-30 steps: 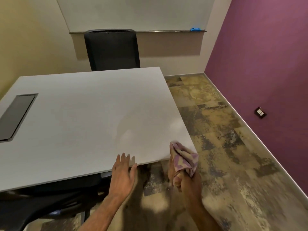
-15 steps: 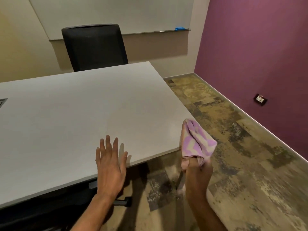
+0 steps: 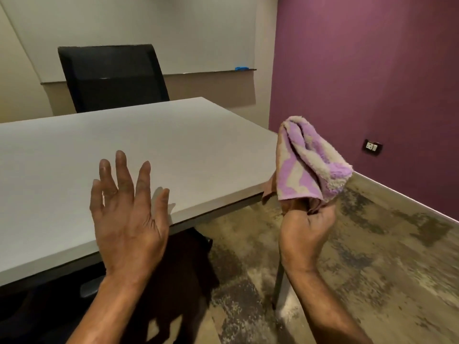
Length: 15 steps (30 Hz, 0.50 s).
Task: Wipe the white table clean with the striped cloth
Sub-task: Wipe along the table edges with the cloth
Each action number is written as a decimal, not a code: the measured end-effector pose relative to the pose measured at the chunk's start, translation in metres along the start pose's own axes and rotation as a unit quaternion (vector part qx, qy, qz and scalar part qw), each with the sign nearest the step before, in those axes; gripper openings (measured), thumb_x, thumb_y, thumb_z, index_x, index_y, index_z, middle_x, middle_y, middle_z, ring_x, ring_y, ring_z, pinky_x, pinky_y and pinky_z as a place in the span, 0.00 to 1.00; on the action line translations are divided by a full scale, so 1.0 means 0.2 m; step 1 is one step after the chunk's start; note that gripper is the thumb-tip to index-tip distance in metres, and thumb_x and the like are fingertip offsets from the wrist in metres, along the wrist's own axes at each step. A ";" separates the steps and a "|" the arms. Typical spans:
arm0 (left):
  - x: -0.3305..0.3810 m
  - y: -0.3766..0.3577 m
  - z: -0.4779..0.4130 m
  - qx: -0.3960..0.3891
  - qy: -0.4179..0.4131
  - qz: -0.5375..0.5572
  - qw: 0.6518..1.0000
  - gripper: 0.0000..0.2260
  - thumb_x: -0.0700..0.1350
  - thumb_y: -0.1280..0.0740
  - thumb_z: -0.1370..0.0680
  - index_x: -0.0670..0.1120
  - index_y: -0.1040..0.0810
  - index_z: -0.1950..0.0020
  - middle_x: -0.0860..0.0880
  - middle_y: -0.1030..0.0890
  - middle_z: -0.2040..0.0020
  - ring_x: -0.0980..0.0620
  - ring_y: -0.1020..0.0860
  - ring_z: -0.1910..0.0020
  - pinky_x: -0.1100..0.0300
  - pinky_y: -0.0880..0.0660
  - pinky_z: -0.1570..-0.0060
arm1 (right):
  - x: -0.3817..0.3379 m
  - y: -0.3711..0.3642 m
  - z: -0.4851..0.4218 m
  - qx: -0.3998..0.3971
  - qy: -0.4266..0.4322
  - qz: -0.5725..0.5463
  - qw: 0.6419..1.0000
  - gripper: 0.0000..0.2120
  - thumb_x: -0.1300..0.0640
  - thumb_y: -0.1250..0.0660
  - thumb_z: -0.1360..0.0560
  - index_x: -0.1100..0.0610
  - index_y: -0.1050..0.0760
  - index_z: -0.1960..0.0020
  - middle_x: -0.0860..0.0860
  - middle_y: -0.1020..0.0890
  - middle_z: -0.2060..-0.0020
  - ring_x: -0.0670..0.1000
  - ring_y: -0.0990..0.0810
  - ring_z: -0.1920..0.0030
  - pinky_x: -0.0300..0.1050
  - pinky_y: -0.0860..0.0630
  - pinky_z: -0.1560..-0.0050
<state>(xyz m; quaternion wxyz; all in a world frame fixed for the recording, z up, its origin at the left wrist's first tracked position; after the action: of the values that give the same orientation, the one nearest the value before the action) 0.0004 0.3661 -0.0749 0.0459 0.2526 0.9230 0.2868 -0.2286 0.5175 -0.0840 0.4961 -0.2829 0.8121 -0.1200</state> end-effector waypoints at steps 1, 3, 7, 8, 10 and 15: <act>0.00 0.00 0.00 0.012 -0.008 -0.004 1.000 0.27 0.57 0.50 0.13 0.44 0.37 0.19 0.42 0.50 0.15 0.42 0.53 0.15 0.38 0.44 0.21 | 0.03 0.01 0.02 0.003 0.021 0.002 1.000 0.20 0.69 0.35 0.22 0.59 0.25 0.31 0.47 0.16 0.39 0.48 0.19 0.36 0.46 0.20 0.37; 0.00 0.00 0.01 0.029 -0.020 -0.007 0.999 0.27 0.58 0.51 0.13 0.44 0.38 0.19 0.41 0.51 0.15 0.41 0.53 0.15 0.38 0.45 0.21 | 0.08 0.01 0.06 0.005 0.051 -0.002 0.999 0.23 0.70 0.35 0.22 0.63 0.29 0.28 0.55 0.19 0.35 0.53 0.21 0.33 0.56 0.23 0.32; 0.00 0.00 0.01 0.041 -0.039 -0.023 0.998 0.28 0.59 0.51 0.13 0.43 0.37 0.19 0.40 0.51 0.15 0.40 0.52 0.16 0.37 0.44 0.21 | 0.09 0.06 0.09 0.067 0.113 -0.063 0.989 0.20 0.67 0.34 0.22 0.61 0.26 0.31 0.51 0.18 0.36 0.53 0.20 0.34 0.55 0.24 0.31; 0.00 0.00 0.01 0.042 -0.041 -0.027 0.998 0.28 0.59 0.51 0.14 0.43 0.37 0.19 0.40 0.51 0.15 0.40 0.53 0.16 0.37 0.44 0.21 | 0.09 0.09 0.09 0.084 0.137 -0.072 0.984 0.19 0.67 0.33 0.22 0.57 0.24 0.33 0.46 0.17 0.38 0.51 0.20 0.35 0.51 0.24 0.32; 0.00 0.00 0.01 0.042 -0.040 -0.026 0.998 0.29 0.60 0.51 0.14 0.43 0.36 0.20 0.40 0.52 0.15 0.41 0.53 0.15 0.37 0.43 0.21 | 0.11 0.14 0.09 0.094 0.170 -0.056 0.979 0.16 0.65 0.32 0.22 0.57 0.24 0.35 0.47 0.17 0.40 0.51 0.20 0.37 0.52 0.23 0.33; 0.01 0.01 0.01 0.036 -0.040 0.001 0.999 0.29 0.60 0.51 0.15 0.42 0.32 0.22 0.40 0.49 0.15 0.41 0.51 0.16 0.36 0.42 0.22 | 0.18 0.02 0.22 -0.049 0.194 0.165 0.966 0.26 0.57 0.38 0.24 0.59 0.30 0.26 0.56 0.26 0.28 0.59 0.31 0.24 0.68 0.35 0.27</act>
<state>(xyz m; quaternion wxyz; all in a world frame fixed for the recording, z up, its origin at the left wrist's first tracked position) 0.0001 0.3697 -0.0753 0.0733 0.2662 0.9299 0.2431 -0.2037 0.5031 -0.1344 0.3275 -0.1397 0.9331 -0.0494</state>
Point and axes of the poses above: each hand's wrist, its own z-axis away from the middle knuckle, its own y-axis out of the back of the hand, x = y × z, the point moved 5 cm from there along -z, towards the middle knuckle
